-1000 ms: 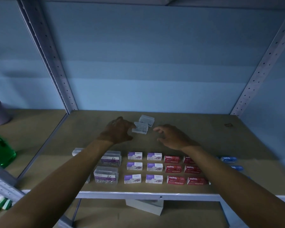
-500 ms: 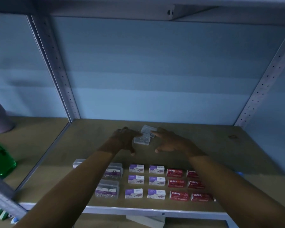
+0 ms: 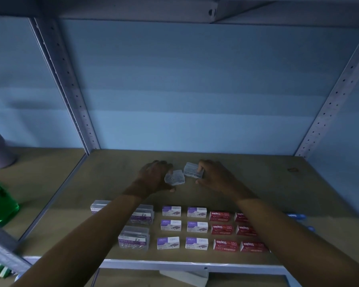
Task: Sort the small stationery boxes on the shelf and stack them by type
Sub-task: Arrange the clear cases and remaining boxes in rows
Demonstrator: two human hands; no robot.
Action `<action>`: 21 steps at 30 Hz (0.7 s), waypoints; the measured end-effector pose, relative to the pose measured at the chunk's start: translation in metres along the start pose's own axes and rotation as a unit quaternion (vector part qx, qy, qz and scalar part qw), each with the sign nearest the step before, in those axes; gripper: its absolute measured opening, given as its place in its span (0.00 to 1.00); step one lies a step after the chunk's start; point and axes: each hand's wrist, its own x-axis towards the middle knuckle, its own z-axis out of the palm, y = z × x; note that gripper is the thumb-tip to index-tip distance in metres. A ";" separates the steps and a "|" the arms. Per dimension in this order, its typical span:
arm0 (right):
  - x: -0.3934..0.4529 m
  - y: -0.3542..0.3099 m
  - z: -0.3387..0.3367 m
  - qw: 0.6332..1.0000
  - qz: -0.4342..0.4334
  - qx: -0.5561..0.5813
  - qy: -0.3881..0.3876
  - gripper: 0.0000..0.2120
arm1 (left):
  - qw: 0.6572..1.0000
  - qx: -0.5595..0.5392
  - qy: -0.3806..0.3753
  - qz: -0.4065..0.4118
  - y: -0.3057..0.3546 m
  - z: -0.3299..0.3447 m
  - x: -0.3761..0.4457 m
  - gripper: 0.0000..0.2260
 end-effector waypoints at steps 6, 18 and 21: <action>-0.003 0.001 -0.001 1.000 -0.003 0.012 0.015 0.15 | 1.000 0.012 0.003 -0.004 0.001 0.000 0.003 0.21; -0.009 0.014 -0.031 0.998 0.025 0.027 -0.056 0.14 | 0.998 0.037 -0.001 0.041 -0.020 -0.016 0.007 0.17; -0.008 0.017 -0.034 0.996 0.035 0.022 -0.085 0.14 | 0.995 0.060 -0.008 0.077 -0.021 -0.018 0.009 0.12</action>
